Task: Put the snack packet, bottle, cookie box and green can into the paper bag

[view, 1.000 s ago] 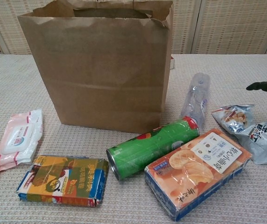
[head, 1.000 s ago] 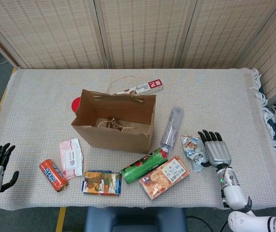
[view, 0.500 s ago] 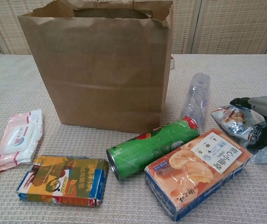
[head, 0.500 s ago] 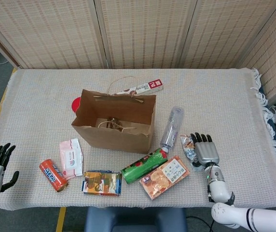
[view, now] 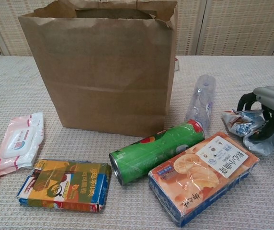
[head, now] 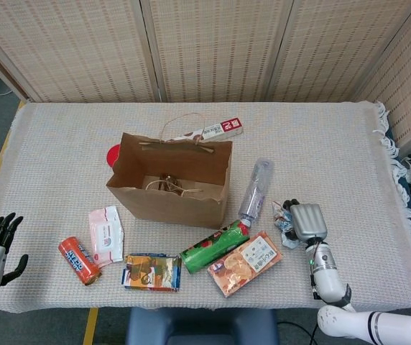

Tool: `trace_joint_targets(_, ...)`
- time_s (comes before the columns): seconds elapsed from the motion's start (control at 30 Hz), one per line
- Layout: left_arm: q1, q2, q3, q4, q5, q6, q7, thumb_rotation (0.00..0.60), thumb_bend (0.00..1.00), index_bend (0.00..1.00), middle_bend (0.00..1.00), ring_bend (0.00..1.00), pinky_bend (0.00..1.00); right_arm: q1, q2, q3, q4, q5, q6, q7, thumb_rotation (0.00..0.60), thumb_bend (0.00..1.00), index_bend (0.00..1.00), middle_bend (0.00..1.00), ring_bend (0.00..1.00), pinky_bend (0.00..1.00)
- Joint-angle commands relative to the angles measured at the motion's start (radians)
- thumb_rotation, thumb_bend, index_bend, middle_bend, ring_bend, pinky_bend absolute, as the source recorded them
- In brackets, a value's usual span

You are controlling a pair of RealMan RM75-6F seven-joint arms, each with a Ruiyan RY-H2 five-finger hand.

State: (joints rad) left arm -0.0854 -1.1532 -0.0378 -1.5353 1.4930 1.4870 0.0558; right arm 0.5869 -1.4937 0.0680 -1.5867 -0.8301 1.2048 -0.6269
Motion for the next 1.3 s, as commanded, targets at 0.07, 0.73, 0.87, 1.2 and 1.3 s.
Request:
trace_joint_targets(0.07,0.0,0.0,0.0,0.0,0.0,0.0,0.001,0.6,0.39,0.05,0.0,0.0,0.0,-0.03,0.078,0.021,-0.065,-0.048,0.026,0.059,0.6,0.46,0.65,0.57,0.61,0.72)
trace_joint_targets(0.73,0.0,-0.001,-0.001,-0.002,-0.001,0.0,0.005,0.6,0.39,0.05,0.0,0.0,0.0,0.08,0.222,0.382,-0.471,-0.218,0.243,0.093,0.6,0.46,0.65,0.57,0.61,0.72)
trace_joint_targets(0.87,0.0,0.0,0.0,0.0,0.0,0.0,0.0,0.6,0.39,0.05,0.0,0.0,0.0,0.164,0.156,0.409,-0.503,-0.207,0.262,-0.04,0.6,0.46,0.65,0.57,0.61,0.72)
trace_joint_targets(1.2,-0.001,0.001,0.001,0.004,0.003,-0.001,-0.012,0.6,0.39,0.05,0.0,0.0,0.0,0.345,-0.054,0.434,-0.396,-0.142,0.286,-0.237,0.6,0.46,0.65,0.57,0.61,0.71)
trace_joint_targets(1.3,-0.001,0.002,0.001,0.004,0.004,-0.002,-0.016,0.6,0.39,0.05,0.0,0.0,0.0,0.385,-0.104,0.452,-0.334,-0.11,0.289,-0.258,0.6,0.46,0.65,0.57,0.6,0.71)
